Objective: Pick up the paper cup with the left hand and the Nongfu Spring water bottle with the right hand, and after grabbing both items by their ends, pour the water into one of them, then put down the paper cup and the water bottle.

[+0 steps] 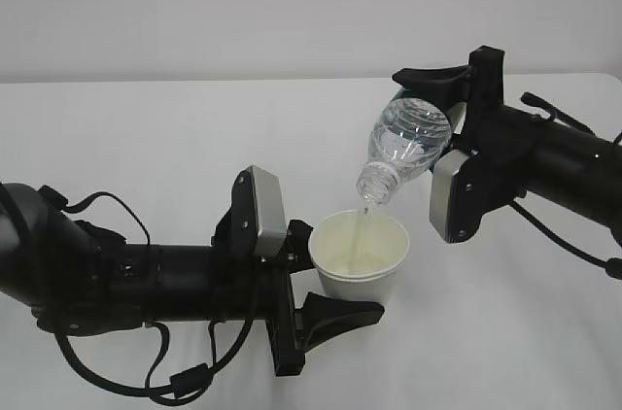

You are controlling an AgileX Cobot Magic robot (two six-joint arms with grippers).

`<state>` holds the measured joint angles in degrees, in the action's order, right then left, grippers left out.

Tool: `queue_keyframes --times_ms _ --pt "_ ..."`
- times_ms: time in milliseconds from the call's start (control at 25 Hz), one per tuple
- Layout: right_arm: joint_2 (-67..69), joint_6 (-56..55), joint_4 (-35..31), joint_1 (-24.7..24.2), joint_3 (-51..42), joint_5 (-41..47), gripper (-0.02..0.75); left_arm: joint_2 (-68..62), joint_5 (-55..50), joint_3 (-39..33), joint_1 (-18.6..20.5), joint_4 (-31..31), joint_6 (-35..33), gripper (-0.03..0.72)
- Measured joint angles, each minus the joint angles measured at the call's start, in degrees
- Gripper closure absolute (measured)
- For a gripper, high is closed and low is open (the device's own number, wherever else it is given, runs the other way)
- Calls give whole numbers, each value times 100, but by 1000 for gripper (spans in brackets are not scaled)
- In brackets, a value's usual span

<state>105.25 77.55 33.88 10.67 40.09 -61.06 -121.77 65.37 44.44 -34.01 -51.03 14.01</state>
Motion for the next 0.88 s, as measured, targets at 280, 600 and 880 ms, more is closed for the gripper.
queue_keyframes --times_ms 280,600,880 --pt "0 2 0 0 0 0 247 0 -10 0 0 0 0 211" --pt "0 2 0 0 0 0 247 0 -10 0 0 -66 0 211" --pt "0 106 0 0 0 -24 247 0 -10 0 0 -107 0 211"
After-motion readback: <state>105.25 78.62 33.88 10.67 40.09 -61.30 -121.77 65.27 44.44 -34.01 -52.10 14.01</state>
